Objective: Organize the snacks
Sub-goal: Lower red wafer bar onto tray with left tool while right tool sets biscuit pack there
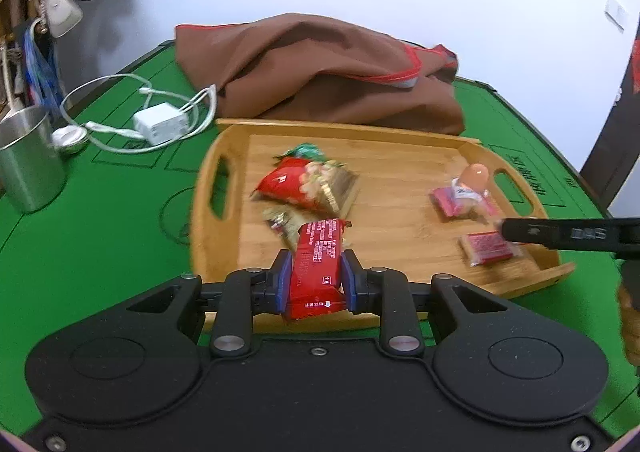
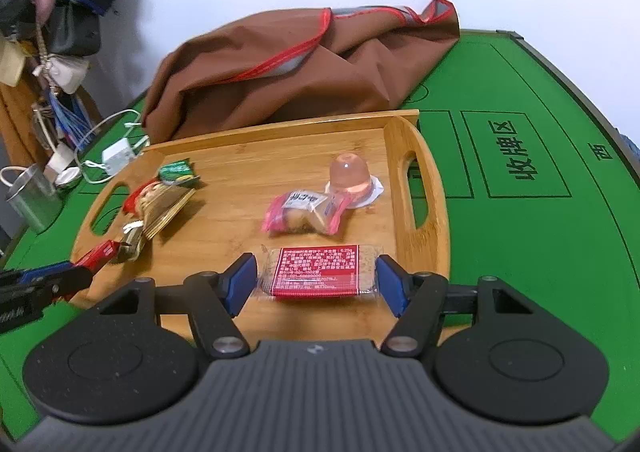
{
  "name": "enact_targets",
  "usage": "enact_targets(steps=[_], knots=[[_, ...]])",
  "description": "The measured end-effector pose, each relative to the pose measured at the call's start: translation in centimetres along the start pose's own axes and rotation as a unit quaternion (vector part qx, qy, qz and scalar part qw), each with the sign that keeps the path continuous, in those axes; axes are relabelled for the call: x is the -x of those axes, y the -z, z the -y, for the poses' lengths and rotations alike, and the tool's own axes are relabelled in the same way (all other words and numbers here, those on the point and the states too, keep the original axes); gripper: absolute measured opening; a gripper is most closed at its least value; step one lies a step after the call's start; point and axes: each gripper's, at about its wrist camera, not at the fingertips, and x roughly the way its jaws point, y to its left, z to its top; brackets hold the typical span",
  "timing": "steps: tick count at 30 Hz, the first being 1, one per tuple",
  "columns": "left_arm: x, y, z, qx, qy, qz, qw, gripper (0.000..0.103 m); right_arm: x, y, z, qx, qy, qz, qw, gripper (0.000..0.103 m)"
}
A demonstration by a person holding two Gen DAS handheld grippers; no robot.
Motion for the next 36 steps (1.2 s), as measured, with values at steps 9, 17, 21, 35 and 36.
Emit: enact_targets(steps=[9, 17, 21, 35, 36], knots=[[-2.0, -1.6, 3.3, -0.022, 0.023, 0.001, 0.9995, 0.025, -3.4, -1.1, 0.0, -0.017, 0.013, -0.029, 0.999, 0.068], [-4.8, -1.6, 4.5, -0.035, 0.007, -0.011, 0.9993, 0.025, -4.5, -1.6, 0.1, -0.022, 0.015, -0.033, 0.999, 0.067], [-6.0, -1.5, 4.7, -0.052, -0.014, -0.012, 0.9985, 0.025, -4.9, -2.0, 0.4, -0.025, 0.012, -0.034, 0.999, 0.068], [-9.8, -3.1, 4.0, -0.052, -0.05, -0.025, 0.9971, 0.024, -6.0, -2.9, 0.0, -0.008, 0.026, -0.032, 0.999, 0.068], [-10.2, -3.2, 3.9, -0.053, -0.053, -0.028, 0.9968, 0.023, -6.1, -3.0, 0.0, -0.007, 0.027, -0.032, 0.999, 0.068]])
